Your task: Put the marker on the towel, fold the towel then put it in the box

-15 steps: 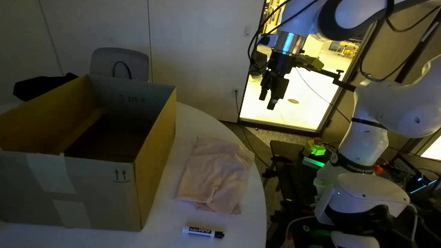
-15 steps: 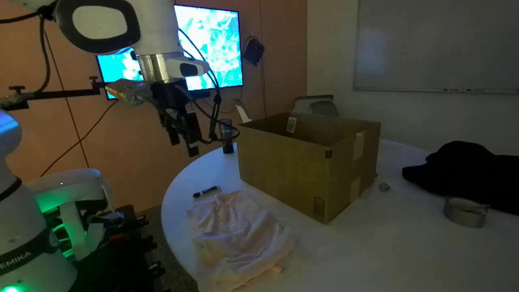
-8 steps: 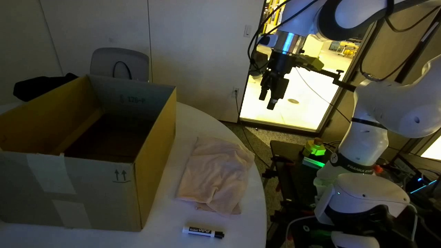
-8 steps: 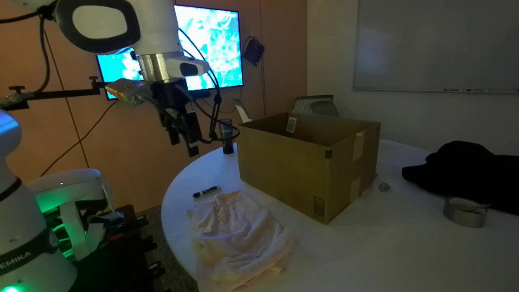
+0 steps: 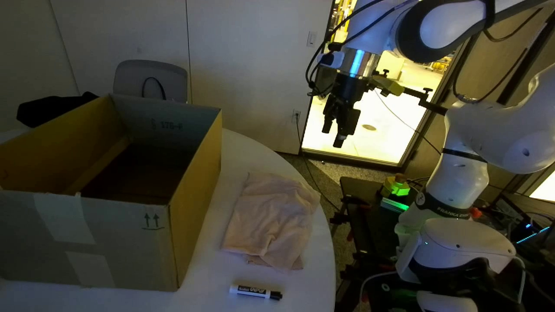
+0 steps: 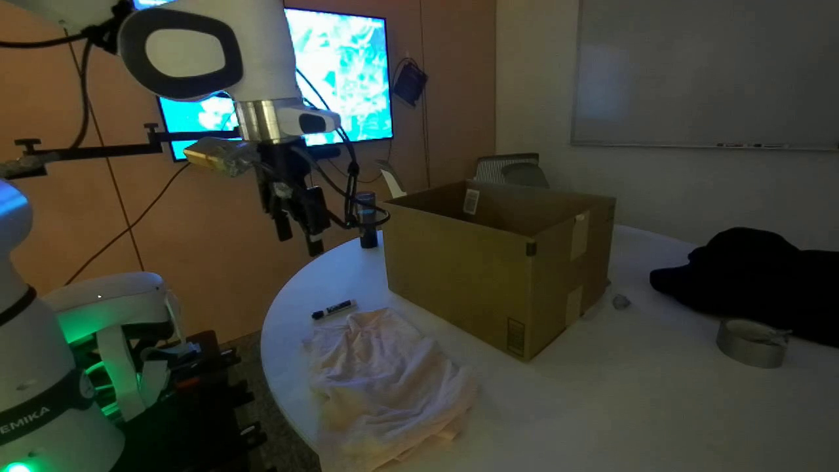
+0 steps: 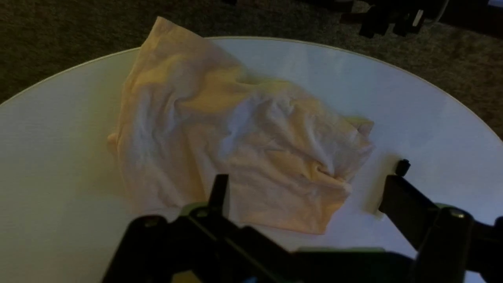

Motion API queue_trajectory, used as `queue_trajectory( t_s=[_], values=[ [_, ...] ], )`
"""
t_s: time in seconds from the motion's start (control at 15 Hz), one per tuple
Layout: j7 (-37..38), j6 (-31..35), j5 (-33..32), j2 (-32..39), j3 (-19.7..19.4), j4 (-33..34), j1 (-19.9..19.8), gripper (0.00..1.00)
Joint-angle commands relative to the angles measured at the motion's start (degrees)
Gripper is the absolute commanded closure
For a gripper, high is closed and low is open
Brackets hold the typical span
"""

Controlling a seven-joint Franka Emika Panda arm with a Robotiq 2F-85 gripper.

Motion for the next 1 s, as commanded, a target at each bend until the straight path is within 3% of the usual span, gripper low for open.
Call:
queue_trajectory(
  t_s=[0.0,0.47,0.93],
  values=[
    [3.0,7.6,1.2,6.8,4.6,0.1,4.1,0.00],
    [5.2,20.7,4.0,22.5,11.4,2.8,11.9,0.00],
    [3.4,24.9,10.4,34.0,17.6,7.8,17.2,0.00]
  ],
)
